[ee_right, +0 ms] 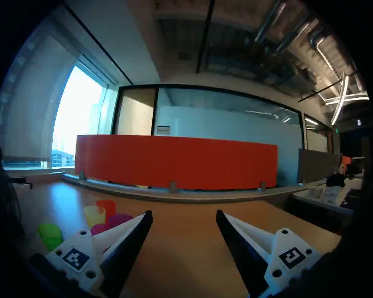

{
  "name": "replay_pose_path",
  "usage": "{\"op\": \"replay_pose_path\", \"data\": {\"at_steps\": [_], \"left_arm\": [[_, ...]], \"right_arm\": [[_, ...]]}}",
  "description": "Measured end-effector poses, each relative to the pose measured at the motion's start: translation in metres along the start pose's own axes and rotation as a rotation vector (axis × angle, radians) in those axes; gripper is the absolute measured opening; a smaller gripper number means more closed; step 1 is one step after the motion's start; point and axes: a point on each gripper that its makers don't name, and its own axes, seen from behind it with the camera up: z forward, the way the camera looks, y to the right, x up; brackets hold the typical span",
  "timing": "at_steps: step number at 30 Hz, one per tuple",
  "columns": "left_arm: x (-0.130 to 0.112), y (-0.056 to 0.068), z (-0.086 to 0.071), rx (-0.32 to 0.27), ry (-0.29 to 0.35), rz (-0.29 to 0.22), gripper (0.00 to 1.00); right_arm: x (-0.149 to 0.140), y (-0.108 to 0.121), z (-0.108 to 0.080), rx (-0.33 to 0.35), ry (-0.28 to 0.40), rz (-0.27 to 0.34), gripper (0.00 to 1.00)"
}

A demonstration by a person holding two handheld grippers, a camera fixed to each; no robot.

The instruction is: Pour water

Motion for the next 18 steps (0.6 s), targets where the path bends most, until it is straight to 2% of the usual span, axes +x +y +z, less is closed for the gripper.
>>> {"op": "replay_pose_path", "data": {"at_steps": [8, 12, 18], "left_arm": [[0.000, 0.000, 0.000, 0.000, 0.000, 0.001, 0.93], [0.000, 0.000, 0.000, 0.000, 0.000, 0.000, 0.93], [0.000, 0.000, 0.000, 0.000, 0.000, 0.000, 0.93]], "right_arm": [[-0.005, -0.003, 0.004, 0.029, 0.000, 0.008, 1.00], [-0.010, 0.005, 0.006, 0.013, -0.016, 0.017, 1.00], [-0.017, 0.019, 0.005, -0.006, -0.019, -0.008, 1.00]]}}
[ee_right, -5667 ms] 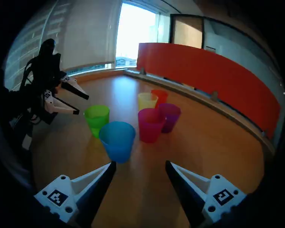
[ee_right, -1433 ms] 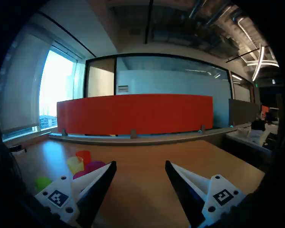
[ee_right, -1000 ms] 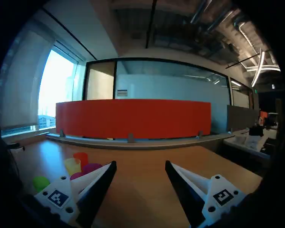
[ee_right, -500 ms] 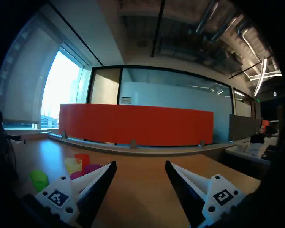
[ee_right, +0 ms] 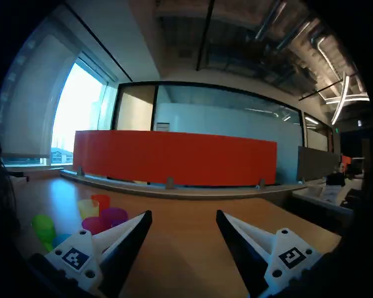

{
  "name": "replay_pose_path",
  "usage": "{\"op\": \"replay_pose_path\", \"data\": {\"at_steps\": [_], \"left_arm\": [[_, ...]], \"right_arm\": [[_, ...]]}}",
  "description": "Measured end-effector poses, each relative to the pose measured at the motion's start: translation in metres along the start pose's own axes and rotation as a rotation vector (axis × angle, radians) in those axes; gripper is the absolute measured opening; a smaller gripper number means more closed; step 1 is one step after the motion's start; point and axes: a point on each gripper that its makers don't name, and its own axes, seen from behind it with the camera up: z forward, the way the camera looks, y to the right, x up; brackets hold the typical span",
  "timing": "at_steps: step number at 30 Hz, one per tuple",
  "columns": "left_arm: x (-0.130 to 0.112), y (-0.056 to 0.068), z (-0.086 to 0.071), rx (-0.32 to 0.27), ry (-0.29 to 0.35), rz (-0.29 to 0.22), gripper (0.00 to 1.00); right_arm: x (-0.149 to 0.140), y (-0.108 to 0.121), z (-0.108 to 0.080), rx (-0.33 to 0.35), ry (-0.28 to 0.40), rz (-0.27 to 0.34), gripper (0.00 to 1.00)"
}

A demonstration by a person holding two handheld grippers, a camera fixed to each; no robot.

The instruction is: Pour water

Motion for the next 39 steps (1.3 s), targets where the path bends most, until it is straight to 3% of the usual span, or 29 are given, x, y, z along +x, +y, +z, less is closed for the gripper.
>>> {"op": "replay_pose_path", "data": {"at_steps": [20, 39], "left_arm": [[0.000, 0.000, 0.000, 0.000, 0.000, 0.000, 0.93], [0.000, 0.000, 0.000, 0.000, 0.000, 0.000, 0.93]], "right_arm": [[-0.032, 0.019, 0.014, -0.008, -0.029, 0.038, 1.00], [-0.035, 0.019, 0.015, 0.000, -0.038, 0.063, 1.00]]}}
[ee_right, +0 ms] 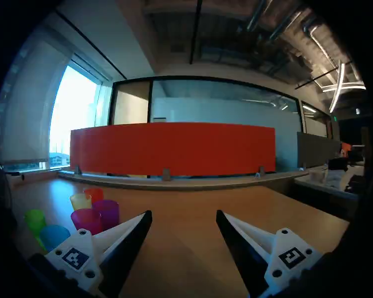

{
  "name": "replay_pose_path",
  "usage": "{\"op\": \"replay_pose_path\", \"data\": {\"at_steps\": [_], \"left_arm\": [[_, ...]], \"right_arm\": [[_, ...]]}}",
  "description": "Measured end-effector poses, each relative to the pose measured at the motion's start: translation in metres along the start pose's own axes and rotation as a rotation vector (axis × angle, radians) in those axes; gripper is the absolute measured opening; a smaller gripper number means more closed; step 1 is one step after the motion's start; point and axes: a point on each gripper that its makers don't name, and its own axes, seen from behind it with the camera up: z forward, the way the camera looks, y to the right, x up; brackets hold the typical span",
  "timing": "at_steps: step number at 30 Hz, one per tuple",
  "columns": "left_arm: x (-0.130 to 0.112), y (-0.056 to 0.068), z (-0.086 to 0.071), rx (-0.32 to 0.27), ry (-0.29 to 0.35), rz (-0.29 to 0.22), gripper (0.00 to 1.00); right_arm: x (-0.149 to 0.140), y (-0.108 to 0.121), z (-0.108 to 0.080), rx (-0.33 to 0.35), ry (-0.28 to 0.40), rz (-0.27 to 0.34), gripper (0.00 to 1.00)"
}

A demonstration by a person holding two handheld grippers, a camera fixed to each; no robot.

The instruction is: Pour water

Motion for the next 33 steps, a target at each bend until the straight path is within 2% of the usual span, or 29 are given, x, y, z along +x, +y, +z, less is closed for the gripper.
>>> {"op": "replay_pose_path", "data": {"at_steps": [33], "left_arm": [[0.0001, 0.0001, -0.0006, 0.000, 0.000, 0.000, 0.93]], "right_arm": [[-0.0021, 0.0007, -0.0008, 0.002, -0.003, 0.002, 1.00]]}}
